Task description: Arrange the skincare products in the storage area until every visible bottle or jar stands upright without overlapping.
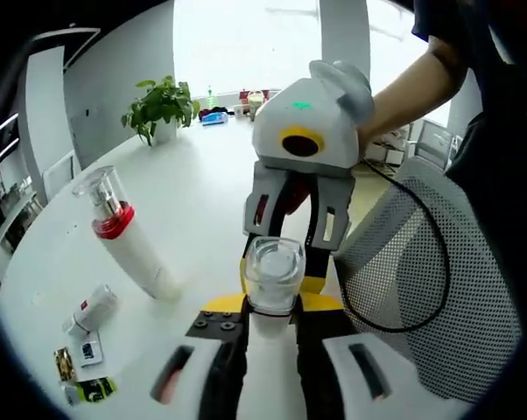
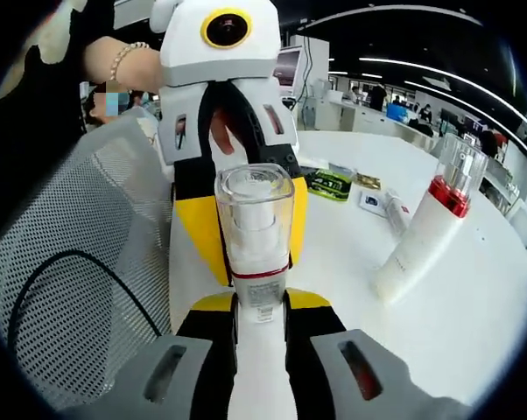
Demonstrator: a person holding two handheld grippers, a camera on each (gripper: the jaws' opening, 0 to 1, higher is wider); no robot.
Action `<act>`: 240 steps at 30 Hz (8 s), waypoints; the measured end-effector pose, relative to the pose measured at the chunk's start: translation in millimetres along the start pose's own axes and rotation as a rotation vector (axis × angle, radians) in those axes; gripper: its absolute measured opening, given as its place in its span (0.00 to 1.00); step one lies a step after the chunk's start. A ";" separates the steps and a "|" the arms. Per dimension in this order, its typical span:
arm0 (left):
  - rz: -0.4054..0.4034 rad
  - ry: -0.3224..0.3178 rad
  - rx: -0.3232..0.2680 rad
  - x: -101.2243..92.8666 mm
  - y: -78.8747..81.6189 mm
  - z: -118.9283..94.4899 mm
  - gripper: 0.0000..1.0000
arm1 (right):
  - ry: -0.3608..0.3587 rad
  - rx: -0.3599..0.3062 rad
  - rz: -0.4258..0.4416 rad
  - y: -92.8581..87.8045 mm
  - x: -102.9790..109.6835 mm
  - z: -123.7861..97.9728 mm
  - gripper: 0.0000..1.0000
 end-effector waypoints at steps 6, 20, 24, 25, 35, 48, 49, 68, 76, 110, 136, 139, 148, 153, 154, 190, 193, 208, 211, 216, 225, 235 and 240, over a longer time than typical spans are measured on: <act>-0.007 -0.009 -0.002 1.8 -2.4 3.9 0.19 | 0.006 0.009 0.006 -4.2 -1.9 0.9 0.20; -0.037 -0.012 -0.013 12.9 -2.5 12.1 0.18 | 0.017 0.011 0.020 -10.8 -15.9 2.3 0.19; -0.042 -0.010 -0.021 19.1 0.2 14.8 0.18 | 0.028 0.018 0.015 -11.4 -23.7 1.9 0.19; -0.043 -0.010 -0.022 20.4 0.8 15.2 0.18 | 0.030 0.019 0.012 -11.5 -25.3 2.0 0.19; -0.071 0.008 -0.035 38.6 8.9 22.2 0.18 | 0.038 0.034 -0.012 -13.1 -48.0 0.7 0.19; -0.092 0.060 -0.049 73.6 12.2 32.6 0.19 | 0.066 0.032 -0.042 -11.5 -82.2 0.8 0.19; -0.094 0.062 -0.049 74.4 12.1 32.4 0.19 | 0.069 0.030 -0.041 -11.4 -83.2 1.1 0.19; -0.115 0.090 -0.054 85.9 4.4 33.4 0.19 | 0.097 0.016 -0.057 -12.0 -93.9 4.1 0.19; -0.121 0.093 -0.054 87.1 4.4 34.0 0.19 | 0.100 0.016 -0.058 -11.3 -95.1 4.6 0.19; -0.286 0.158 -0.054 80.7 -26.0 2.0 0.25 | 0.117 0.022 -0.059 -11.4 -96.8 7.5 0.23; -0.380 0.238 -0.052 74.2 -36.9 -24.5 0.44 | 0.006 0.068 0.020 -20.2 -79.3 -14.0 0.42; -0.406 0.251 -0.059 73.2 -38.4 -28.7 0.48 | -0.015 0.063 0.037 -19.1 -76.8 -15.9 0.46; -0.455 0.294 -0.052 62.6 -46.5 -44.4 0.57 | -0.085 0.047 0.099 -17.7 -67.2 -18.4 0.59; -0.479 0.315 -0.053 60.4 -53.7 -54.7 0.61 | -0.106 0.031 0.125 -16.9 -60.2 -18.9 0.66; -0.483 0.324 -0.054 56.5 -52.6 -56.1 0.61 | -0.107 0.027 0.131 -16.1 -58.2 -19.8 0.67; -0.610 0.457 -0.095 6.5 -85.9 -116.7 0.74 | -0.167 -0.066 0.249 5.1 -11.4 -29.2 0.96; -0.619 0.466 -0.094 1.0 -87.9 -120.6 0.75 | -0.167 -0.081 0.261 7.6 -5.1 -28.3 1.00; -0.676 0.512 -0.117 -17.8 -94.5 -141.7 0.85 | -0.267 -0.159 0.360 18.2 8.5 -32.9 1.00; -0.688 0.522 -0.116 -22.1 -99.3 -144.6 0.87 | -0.290 -0.159 0.369 16.3 10.4 -32.9 1.00; -0.694 0.528 -0.103 -27.3 -105.6 -147.0 0.91 | -0.286 -0.143 0.376 12.5 18.7 -29.6 1.00; -0.709 0.538 -0.093 -33.6 -118.3 -150.8 0.97 | -0.314 -0.126 0.360 12.1 19.0 -29.0 1.00; -0.723 0.566 -0.113 -31.7 -114.3 -153.8 0.97 | -0.313 -0.121 0.345 14.0 18.9 -28.7 1.00; -0.721 0.560 -0.098 -32.9 -115.1 -152.2 0.96 | -0.312 -0.123 0.349 14.9 19.6 -29.2 1.00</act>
Point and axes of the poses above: the point that each gripper's makers call its tool centre point, and the gripper's own axes: z roughly forward along the fingers, x roughly to its left, y roughly out of its top, the point moved 5 cm from there along -z, roughly backward along the fingers, and after that the axes turned 1 degree about x, right-handed, at the moved point
